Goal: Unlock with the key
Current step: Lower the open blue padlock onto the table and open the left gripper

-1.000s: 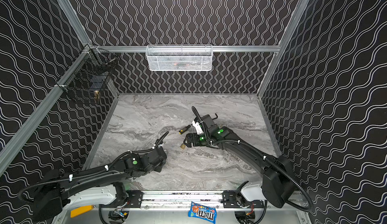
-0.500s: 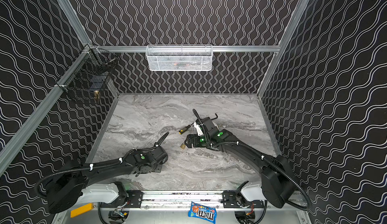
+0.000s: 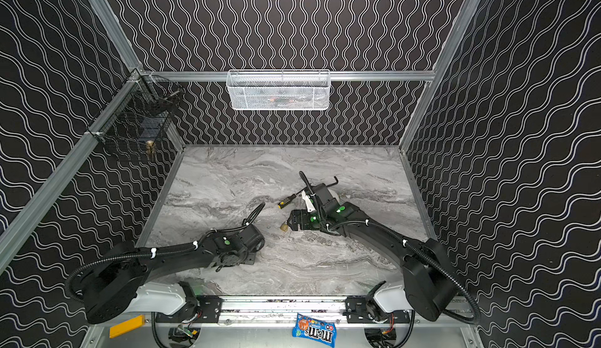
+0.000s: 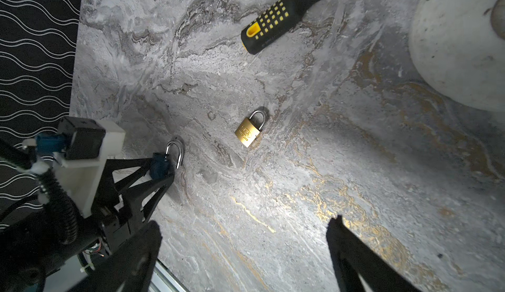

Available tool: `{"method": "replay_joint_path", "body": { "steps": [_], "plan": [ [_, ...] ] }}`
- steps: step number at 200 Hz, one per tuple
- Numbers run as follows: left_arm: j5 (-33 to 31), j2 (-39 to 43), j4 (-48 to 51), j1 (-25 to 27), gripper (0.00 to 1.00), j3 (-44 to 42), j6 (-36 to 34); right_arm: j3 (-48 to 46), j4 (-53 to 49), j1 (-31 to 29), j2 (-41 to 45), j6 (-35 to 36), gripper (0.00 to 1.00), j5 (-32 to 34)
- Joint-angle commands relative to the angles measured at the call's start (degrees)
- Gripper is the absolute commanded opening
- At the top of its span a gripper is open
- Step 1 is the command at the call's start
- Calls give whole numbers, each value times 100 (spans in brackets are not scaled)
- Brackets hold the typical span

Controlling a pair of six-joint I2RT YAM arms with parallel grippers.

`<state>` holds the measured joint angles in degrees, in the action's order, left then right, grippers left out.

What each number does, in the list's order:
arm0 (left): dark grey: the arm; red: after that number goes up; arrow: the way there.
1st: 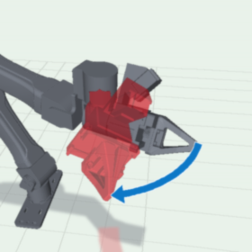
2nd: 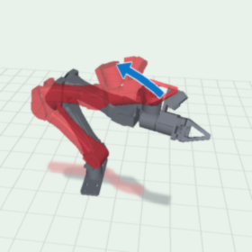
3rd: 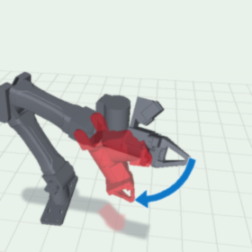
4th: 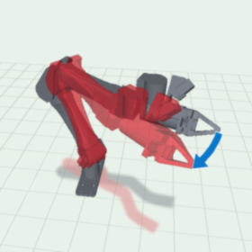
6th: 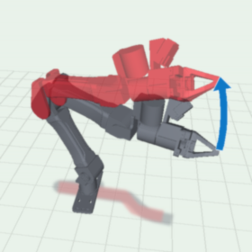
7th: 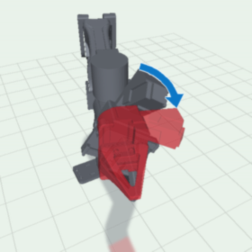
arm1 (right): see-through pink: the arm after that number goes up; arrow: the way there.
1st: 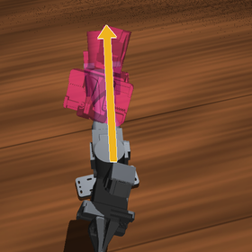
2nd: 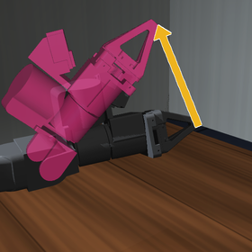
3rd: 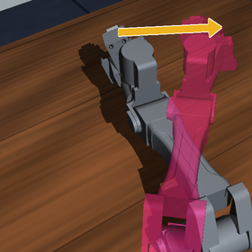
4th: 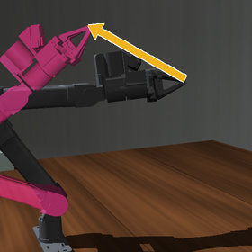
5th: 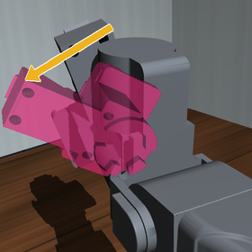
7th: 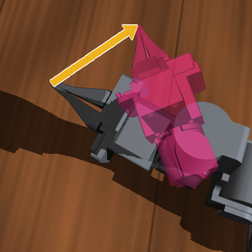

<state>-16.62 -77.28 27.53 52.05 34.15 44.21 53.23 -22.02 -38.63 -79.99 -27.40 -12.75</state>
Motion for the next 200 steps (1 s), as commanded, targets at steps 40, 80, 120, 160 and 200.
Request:
{"method": "replay_joint_path", "body": {
  "steps": [40, 80, 120, 160, 200],
  "plan": [
    [274, 531, 369, -64, 78, -48, 9, 89, 142, -7, -44, -64, 95, 123],
    [184, 1351, 580, -137, 85, 136, 19, 311, 76, -89, -112, -305, 94, 403],
    [-280, 2255, 1070, -349, 90, 429, -53, 918, 91, -586, -660, -772, 93, 1091],
    [-692, 3084, 1431, -653, 96, 574, -23, 1362, 346, -1067, -1392, -1264, 90, 1595],
    [-1205, 3502, 1727, -929, 99, 677, 88, 1805, 334, -1346, -2186, -1658, 86, 2057]
  ]
}}
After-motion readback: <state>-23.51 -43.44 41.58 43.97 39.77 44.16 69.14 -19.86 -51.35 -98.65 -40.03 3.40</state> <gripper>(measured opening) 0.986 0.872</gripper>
